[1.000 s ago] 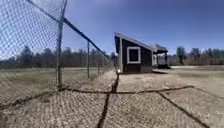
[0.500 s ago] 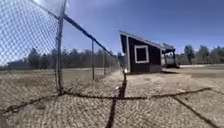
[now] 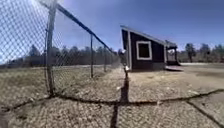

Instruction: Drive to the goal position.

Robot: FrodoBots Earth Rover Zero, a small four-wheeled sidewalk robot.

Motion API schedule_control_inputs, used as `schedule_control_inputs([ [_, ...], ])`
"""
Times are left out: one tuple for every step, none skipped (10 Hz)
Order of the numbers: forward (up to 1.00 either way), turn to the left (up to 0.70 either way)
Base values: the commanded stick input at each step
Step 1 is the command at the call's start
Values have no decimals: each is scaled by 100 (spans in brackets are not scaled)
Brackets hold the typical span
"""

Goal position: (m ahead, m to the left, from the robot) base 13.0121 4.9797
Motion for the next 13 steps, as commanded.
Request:
schedule_control_inputs([
  [70, 3],
  [70, 3],
  [70, 3],
  [70, 3],
  [70, 3],
  [70, 3],
  [70, 3],
  [70, 3],
  [70, 3],
  [70, 3],
  [70, 3],
  [70, 3],
  [70, -14],
])
